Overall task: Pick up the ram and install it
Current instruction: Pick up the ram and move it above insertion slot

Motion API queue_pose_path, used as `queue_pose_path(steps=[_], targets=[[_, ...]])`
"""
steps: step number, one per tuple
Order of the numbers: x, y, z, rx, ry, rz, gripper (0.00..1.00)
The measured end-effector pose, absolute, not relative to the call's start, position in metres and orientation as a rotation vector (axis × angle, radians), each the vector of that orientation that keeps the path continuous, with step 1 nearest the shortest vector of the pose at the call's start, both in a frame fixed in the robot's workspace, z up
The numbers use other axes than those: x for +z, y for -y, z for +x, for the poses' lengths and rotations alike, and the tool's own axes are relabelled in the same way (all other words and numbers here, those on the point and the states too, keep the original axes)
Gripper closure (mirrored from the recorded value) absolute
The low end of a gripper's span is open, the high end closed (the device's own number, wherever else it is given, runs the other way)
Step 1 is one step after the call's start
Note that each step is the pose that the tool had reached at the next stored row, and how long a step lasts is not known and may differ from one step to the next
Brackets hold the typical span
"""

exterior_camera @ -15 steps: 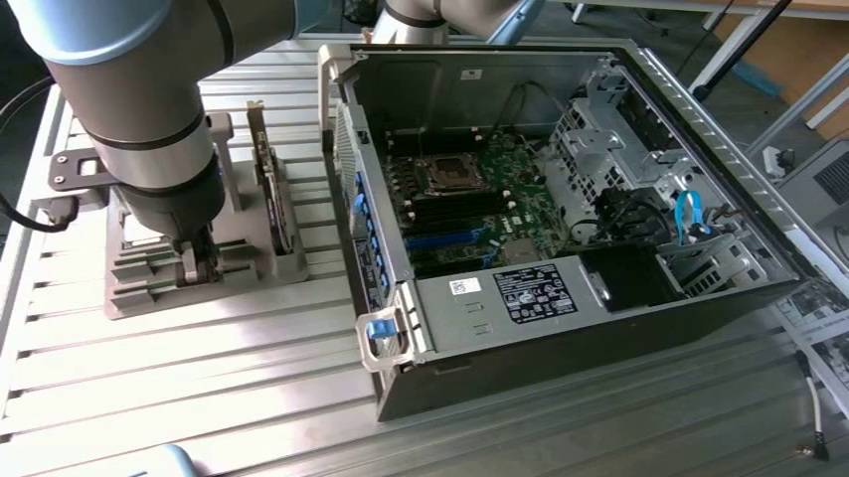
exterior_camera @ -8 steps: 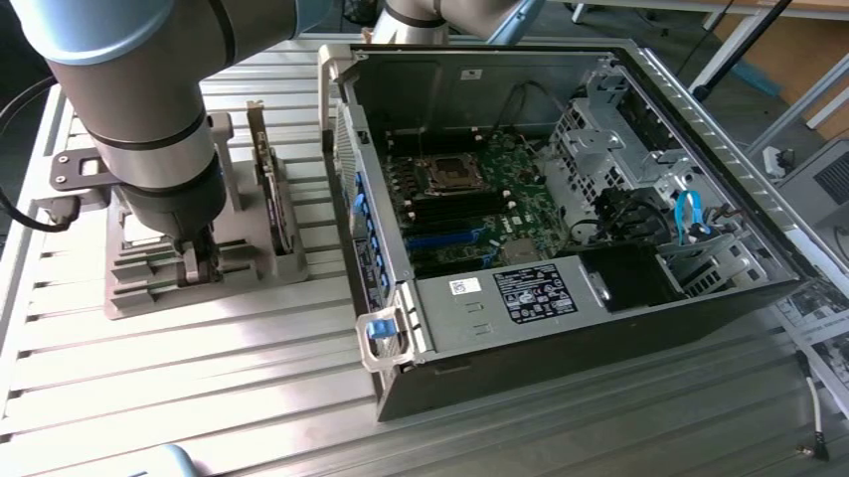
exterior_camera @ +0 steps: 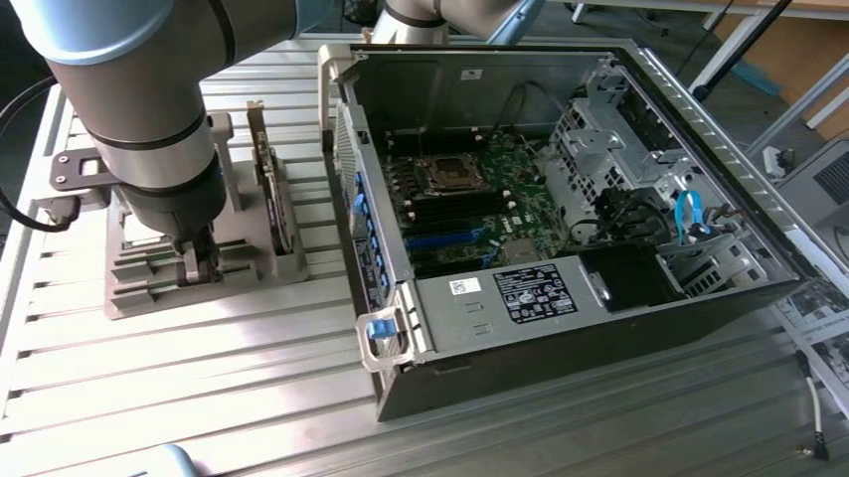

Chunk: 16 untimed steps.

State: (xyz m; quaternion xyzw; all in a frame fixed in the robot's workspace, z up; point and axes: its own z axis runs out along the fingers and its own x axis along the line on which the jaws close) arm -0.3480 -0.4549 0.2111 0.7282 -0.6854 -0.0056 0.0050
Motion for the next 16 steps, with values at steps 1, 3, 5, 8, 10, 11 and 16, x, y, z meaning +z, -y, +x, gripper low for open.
queue_pose_path(steps=[1,3,5,8,10,11,16], targets=[[0.2111,0.4549,-0.348,-0.018,2.146,2.28,0.77],[0.2111,0.4549,-0.348,-0.018,2.146,2.28,0.85],[0.2112,0.4549,-0.348,-0.018,2.146,2.28,0.85],[0.2111,0.4549,-0.348,-0.018,2.146,2.28,0.85],[0.2112,0.4551,-0.348,-0.018,2.146,2.28,0.85],[0.2111,0.4552,-0.348,-0.018,2.146,2.28,0.85],[0.2112,0.4559,-0.348,-0.018,2.146,2.28,0.85]])
